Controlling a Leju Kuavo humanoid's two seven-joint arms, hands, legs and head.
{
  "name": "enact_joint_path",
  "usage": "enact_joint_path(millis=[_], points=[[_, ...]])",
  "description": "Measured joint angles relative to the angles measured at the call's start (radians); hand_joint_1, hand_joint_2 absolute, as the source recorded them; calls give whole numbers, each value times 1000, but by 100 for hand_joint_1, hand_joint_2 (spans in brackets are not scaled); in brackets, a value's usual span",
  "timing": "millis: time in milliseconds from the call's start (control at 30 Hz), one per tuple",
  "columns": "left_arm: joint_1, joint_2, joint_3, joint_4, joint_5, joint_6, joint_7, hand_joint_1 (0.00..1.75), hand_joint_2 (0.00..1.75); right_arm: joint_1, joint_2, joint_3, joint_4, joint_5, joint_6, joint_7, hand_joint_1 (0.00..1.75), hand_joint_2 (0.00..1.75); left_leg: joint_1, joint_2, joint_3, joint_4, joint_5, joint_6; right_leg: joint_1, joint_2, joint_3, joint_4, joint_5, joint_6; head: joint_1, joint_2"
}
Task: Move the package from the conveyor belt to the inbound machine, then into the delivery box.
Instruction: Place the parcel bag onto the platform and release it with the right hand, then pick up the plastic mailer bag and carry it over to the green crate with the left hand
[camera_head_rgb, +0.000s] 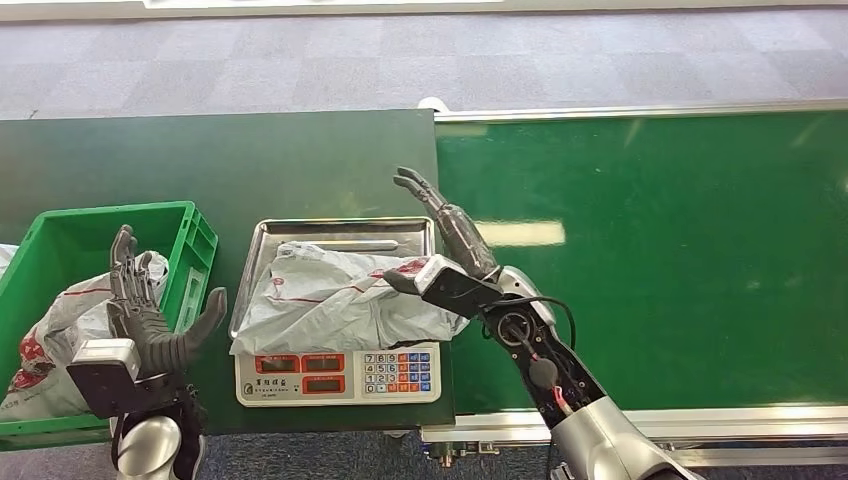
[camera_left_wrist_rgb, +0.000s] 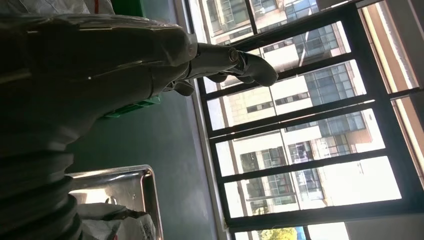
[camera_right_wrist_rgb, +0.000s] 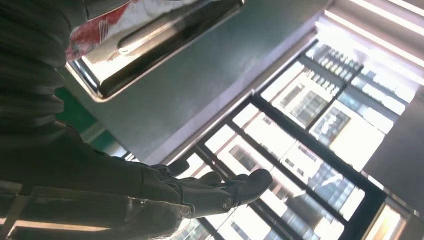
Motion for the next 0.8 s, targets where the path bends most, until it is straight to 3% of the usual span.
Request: enact_joint_path(millis=[167,400,533,800], points=[[10,2,-50,-20,-16,-60,10,0,175,161,0,-108,-206,-21,-174,10,0,175,0,-1,0,0,-1,0,0,0,0,0,0,0,0,0],[-8,11,-89,-17,-72,-95,21,0,175,294,1,-196,-395,-47,-261,-1,0,175,0,-1,0,0,-1,-1,0,-1,-2,0,-1,-1,0,0],[-84,29,-148,11,-296,-104,120,0,175,413,6,-229,-568,2,-333,0,0,175,0,-4,-2,0,0,-1,0,-5,-1,0,-1,-1,0,0],[-323,52,-311,223,-568,-135,264,0,175,512,6,-132,-747,134,-307,59,0,175,0,-2,-1,0,0,-1,0,-3,-1,0,-1,-2,0,0]])
